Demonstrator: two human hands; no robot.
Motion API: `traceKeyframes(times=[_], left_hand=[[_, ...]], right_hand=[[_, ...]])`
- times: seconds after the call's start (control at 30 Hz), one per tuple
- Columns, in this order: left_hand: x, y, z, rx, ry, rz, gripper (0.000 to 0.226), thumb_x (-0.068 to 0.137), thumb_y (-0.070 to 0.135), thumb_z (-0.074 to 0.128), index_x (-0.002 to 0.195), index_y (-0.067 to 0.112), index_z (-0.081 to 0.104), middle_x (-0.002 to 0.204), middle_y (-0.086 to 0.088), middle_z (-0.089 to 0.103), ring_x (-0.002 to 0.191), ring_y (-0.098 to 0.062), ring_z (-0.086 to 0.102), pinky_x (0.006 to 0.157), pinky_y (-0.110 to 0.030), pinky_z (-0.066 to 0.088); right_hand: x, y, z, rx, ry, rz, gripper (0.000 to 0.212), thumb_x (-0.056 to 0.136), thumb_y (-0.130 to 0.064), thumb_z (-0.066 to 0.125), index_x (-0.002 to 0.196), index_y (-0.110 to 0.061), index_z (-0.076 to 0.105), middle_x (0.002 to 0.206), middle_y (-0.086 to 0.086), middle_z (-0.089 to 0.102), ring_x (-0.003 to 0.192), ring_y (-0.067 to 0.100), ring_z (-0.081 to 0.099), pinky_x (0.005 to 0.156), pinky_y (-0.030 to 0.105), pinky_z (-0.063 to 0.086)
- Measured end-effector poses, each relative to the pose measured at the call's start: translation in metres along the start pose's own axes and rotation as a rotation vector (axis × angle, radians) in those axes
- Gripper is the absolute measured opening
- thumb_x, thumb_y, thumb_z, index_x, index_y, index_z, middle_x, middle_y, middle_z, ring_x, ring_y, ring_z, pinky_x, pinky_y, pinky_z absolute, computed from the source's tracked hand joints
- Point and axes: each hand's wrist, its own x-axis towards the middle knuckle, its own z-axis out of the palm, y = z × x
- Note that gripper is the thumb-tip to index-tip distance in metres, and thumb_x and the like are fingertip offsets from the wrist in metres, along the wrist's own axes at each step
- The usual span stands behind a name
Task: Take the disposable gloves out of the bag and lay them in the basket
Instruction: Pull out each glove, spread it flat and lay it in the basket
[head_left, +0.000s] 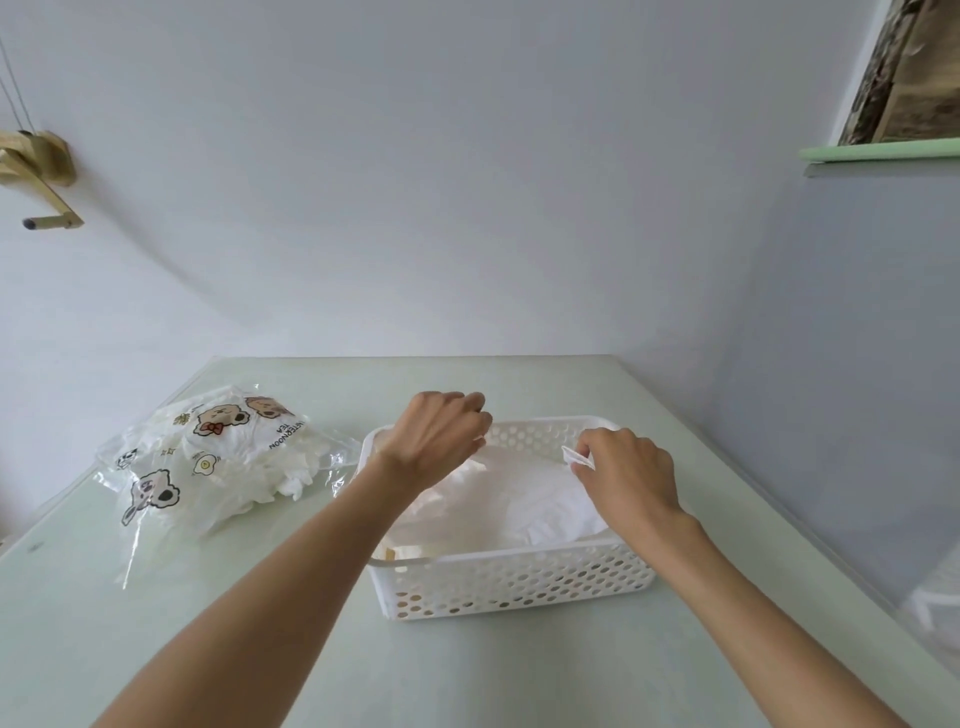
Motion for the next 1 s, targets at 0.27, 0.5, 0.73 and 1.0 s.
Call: traceKeyframes(times=[0.27,0.5,0.73,1.0], left_hand=[[-0.005,-0.004,-0.011,-0.221,-0.076,-0.123,0.022,0.095,0.042,0.051,0.11,0.03,0.063,0.099,0.011,0.067,0.089,-0.016,0.064,0.067,-0.026,0.039],[-0.033,-0.004,-0.031,-0.657,-0.408,-0.112,0.034,0.094,0.045,0.051,0.128,0.038,0.055,0.133,0.017,0.055,0.121,-0.003,0.051,0.102,-0.031,0.041],[-0.035,0.022,-0.005,-0.379,-0.791,0.028,0.09,0.093,0.057,0.044,0.151,0.022,-0.016,0.159,0.005,-0.018,0.147,-0.014,-0.013,0.121,-0.04,0.005],[-0.031,0.02,-0.03,-0.433,-0.815,-0.076,0.095,0.086,0.067,0.047,0.152,0.028,-0.009,0.159,0.009,-0.018,0.147,-0.015,-0.011,0.119,-0.049,0.009]], right_hand=[[-0.001,0.002,-0.007,0.001,-0.049,-0.013,0.022,0.095,-0.024,0.056,0.116,-0.023,0.058,0.111,0.001,0.065,0.099,0.024,0.062,0.073,0.029,0.04],[-0.006,0.009,-0.027,0.456,-0.013,-0.114,0.031,0.082,-0.017,0.071,0.101,-0.039,0.06,0.092,-0.01,0.056,0.077,0.01,0.053,0.069,0.028,0.042],[0.021,0.005,0.005,0.011,-0.751,-0.102,0.081,0.079,-0.032,0.072,0.146,-0.037,0.027,0.149,0.007,0.025,0.127,0.028,0.045,0.099,0.037,0.043],[0.015,0.008,-0.001,0.016,-0.707,-0.098,0.072,0.081,-0.022,0.068,0.144,-0.033,0.034,0.146,0.003,0.035,0.128,0.028,0.043,0.099,0.038,0.043]])
